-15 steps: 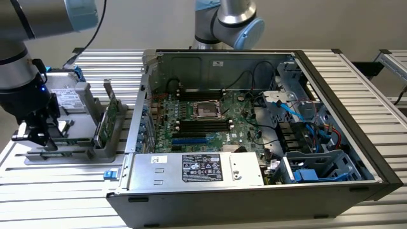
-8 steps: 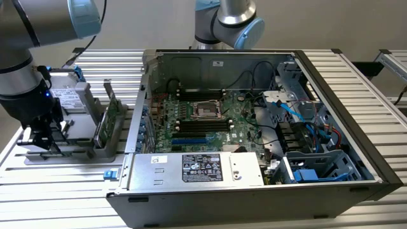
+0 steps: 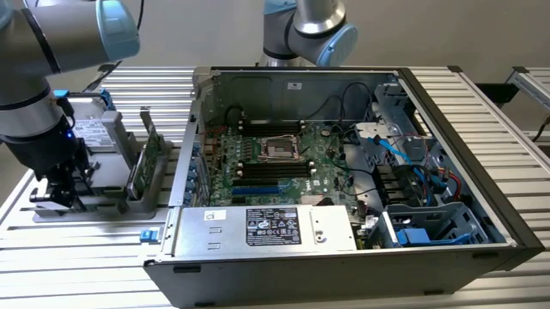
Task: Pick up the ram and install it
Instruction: 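Pick up the ram and move it above insertion slot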
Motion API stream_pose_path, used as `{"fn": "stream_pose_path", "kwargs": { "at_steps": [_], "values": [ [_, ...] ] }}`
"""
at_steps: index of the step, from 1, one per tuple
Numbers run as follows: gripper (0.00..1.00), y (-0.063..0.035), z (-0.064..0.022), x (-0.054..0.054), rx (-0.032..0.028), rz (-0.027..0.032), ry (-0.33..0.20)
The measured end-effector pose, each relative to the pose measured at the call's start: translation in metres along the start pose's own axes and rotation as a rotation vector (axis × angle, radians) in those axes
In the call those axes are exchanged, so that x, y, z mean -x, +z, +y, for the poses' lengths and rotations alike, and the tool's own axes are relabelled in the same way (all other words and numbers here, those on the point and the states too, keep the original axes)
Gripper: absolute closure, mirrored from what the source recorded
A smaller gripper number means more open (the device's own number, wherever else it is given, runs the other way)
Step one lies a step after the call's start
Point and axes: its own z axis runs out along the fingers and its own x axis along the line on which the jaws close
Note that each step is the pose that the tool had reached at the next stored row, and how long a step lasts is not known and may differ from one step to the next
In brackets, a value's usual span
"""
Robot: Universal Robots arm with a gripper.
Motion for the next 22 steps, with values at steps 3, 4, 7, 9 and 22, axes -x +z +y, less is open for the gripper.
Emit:
{"fn": "stream_pose_path", "kwargs": {
  "at_steps": [3,4,7,9,22],
  "values": [
    [0.58,0.0055,-0.0004,0.000,0.0000,-0.0001,0.000],
    [0.58,0.0073,-0.0006,0.000,-0.0001,-0.0001,0.000],
    [0.58,0.0128,-0.0011,0.001,-0.0001,-0.0001,0.000],
    [0.58,0.0164,-0.0016,0.001,0.0000,0.0000,0.000],
    [0.73,0.0183,-0.0019,0.001,0.0000,0.0002,0.000]
  ]
}}
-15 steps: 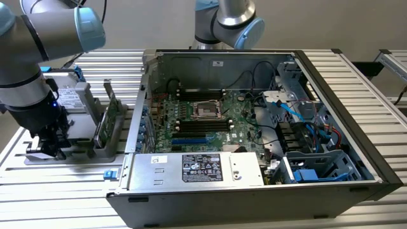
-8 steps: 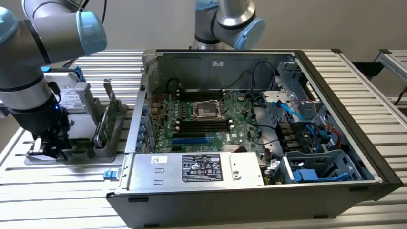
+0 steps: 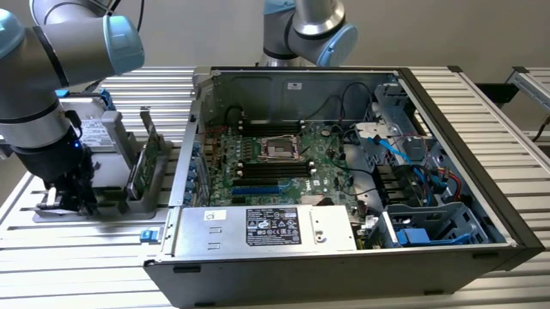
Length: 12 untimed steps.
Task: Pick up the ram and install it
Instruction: 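Pick up the ram and move it above insertion slot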
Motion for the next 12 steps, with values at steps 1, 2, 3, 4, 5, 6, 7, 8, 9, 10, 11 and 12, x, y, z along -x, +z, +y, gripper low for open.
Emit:
{"fn": "stream_pose_path", "kwargs": {
  "at_steps": [1,2,3,4,5,6,7,8,9,10,11,12],
  "values": [
    [0.73,0.0000,0.0000,0.0000,0.0000,0.0001,0.000],
    [0.79,0.0000,0.0000,0.0000,0.0000,0.0002,0.000],
    [0.85,0.0000,0.0000,0.0000,0.0000,0.0002,0.000],
    [0.86,0.0000,0.0000,0.0000,0.0001,0.0003,0.000],
    [0.86,0.0000,0.0000,0.0000,0.0001,0.0004,0.000],
    [0.86,0.0000,0.0000,0.0000,0.0000,0.0004,0.000],
    [0.86,0.0000,0.0000,0.0000,0.0001,0.0004,0.000],
    [0.86,0.0000,0.0000,0.0000,0.0000,0.0004,0.000],
    [0.86,0.0000,0.0000,0.0000,0.0000,0.0004,0.000],
    [0.86,0.0000,0.0000,0.0000,0.0000,0.0004,0.000],
    [0.86,0.0000,0.0000,0.0000,0.0000,0.0004,0.000],
    [0.86,0.0000,0.0000,0.0000,0.0000,0.0004,0.000]
  ]
}}
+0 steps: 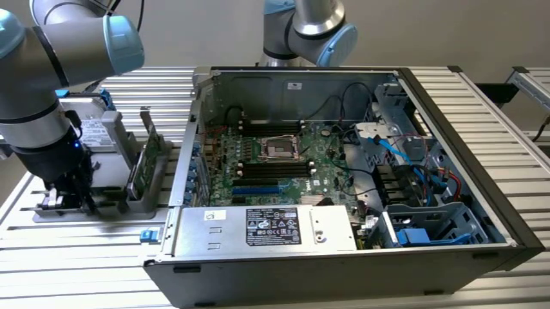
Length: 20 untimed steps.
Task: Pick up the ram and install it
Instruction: 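Pick up the ram and move it above insertion slot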
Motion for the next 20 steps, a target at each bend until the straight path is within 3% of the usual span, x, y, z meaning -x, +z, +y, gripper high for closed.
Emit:
{"fn": "stream_pose_path", "kwargs": {
  "at_steps": [8,20],
  "values": [
    [0.86,-0.0035,0.0002,0.000,0.0000,0.0000,0.000],
    [0.86,-0.0365,0.0019,-0.002,0.0002,0.0000,0.000]
  ]
}}
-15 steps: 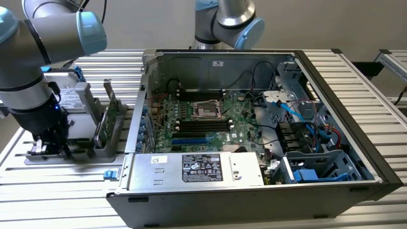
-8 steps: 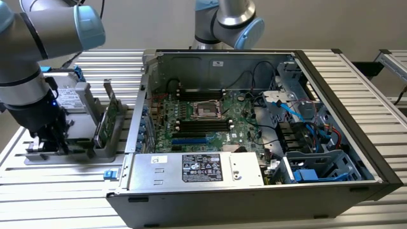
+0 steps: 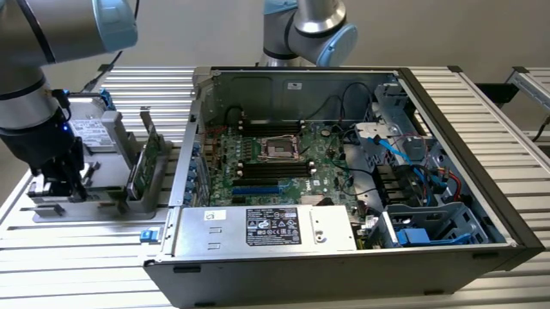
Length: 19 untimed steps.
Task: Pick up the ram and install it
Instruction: 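Pick up the ram and move it above insertion slot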
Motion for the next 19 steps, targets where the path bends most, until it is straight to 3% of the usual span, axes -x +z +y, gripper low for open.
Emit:
{"fn": "stream_pose_path", "kwargs": {
  "at_steps": [4,10,19],
  "values": [
    [0.86,-0.0128,-0.0022,-0.001,0.0015,-0.0001,0.000],
    [0.86,-0.0307,-0.0151,-0.003,0.0076,-0.0014,-0.001],
    [0.86,-0.0447,-0.0219,-0.004,0.0081,-0.0015,-0.001]
  ]
}}
